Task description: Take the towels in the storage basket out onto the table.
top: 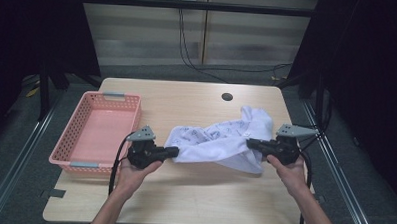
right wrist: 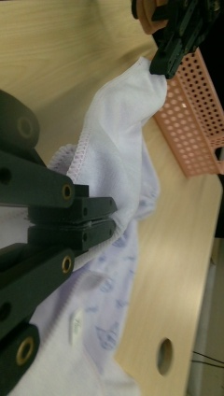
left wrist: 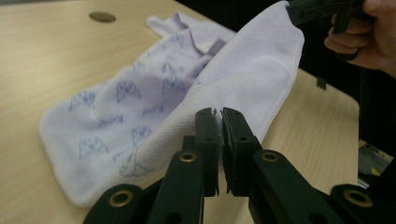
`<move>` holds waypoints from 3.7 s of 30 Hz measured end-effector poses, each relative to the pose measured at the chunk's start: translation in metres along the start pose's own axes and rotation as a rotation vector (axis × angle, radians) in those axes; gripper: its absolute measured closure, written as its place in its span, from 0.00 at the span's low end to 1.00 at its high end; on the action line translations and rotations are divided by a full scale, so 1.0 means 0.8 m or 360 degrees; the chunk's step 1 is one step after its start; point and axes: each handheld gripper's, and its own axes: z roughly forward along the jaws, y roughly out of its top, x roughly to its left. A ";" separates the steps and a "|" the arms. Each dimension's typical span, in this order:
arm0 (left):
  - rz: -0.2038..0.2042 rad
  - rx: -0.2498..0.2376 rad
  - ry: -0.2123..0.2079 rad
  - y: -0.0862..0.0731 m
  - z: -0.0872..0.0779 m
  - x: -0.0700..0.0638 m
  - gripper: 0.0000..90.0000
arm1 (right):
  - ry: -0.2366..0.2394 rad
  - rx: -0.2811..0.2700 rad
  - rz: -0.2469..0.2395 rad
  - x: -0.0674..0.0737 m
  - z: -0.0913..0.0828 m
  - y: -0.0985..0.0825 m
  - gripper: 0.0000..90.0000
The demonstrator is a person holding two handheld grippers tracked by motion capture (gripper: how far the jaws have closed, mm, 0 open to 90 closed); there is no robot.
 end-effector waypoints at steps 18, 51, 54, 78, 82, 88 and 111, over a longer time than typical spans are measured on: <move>0.0214 -0.0316 0.0103 0.169 -0.063 -0.029 0.96 | -0.0116 -0.0387 -0.0180 0.005 -0.086 0.189 0.98; -0.0135 0.0213 -0.0274 -0.107 -0.072 -0.095 0.81 | 0.0351 0.0222 0.0047 0.118 -0.107 -0.111 0.80; -0.0135 0.0231 -0.0236 -0.106 -0.063 -0.081 0.77 | 0.0242 0.0226 0.0059 0.103 -0.107 -0.113 0.72; -0.0131 0.0484 0.0118 -0.097 0.034 0.006 0.78 | -0.0171 0.0545 -0.0138 0.006 -0.005 -0.131 0.68; -0.0062 0.0484 0.0092 -0.093 0.038 -0.002 0.97 | -0.0159 0.0571 -0.0148 0.016 -0.006 -0.129 0.97; -0.0076 0.0350 0.0041 -0.092 -0.005 -0.020 0.97 | -0.0192 0.0422 0.0007 0.007 -0.049 -0.125 0.98; -0.0039 0.0415 -0.0057 -0.074 0.048 -0.013 0.71 | -0.0271 0.0297 0.0082 0.004 -0.100 -0.133 0.71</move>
